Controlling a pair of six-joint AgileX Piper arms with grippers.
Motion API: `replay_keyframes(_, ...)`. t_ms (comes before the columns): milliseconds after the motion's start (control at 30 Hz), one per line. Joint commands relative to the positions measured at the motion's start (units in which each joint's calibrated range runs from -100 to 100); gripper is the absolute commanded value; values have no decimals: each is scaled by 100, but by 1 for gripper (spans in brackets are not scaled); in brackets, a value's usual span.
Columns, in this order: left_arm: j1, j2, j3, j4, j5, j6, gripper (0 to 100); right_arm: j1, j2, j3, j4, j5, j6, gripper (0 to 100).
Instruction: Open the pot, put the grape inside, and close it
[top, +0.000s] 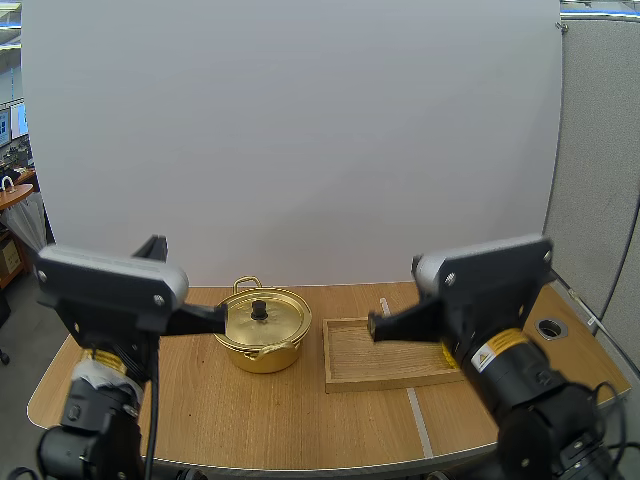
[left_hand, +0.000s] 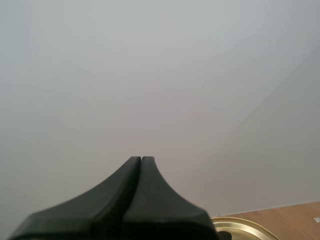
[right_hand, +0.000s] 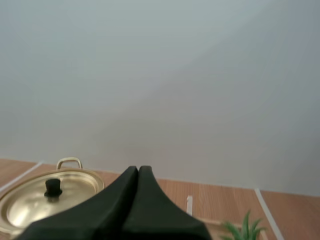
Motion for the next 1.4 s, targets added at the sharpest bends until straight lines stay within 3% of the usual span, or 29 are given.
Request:
replay_keyframes(0,17,-22,448,32,-294,-13,0,-30,-36,392,8,-255,-12,0)
replay_keyframes(100,17,-22,542,10,-262,-72,0,-84,-50,633,8,-274,-12,0)
replay_keyframes(433,17,-22,542,10,1865,-649,0,-154,-253,633,8,418,-12,0)
replay_keyframes(733,33,-22,542,121,3195,-692,0,-179,-253,633,-106,1945,-12,0)
replay_keyframes(1033,75,-22,542,174,3336,-1170,0,-313,-253,633,-157,2201,-12,0)
replay_keyframes(1367,66,-22,542,196,3336,-1191,0,-321,-253,633,-168,2201,-12,0)
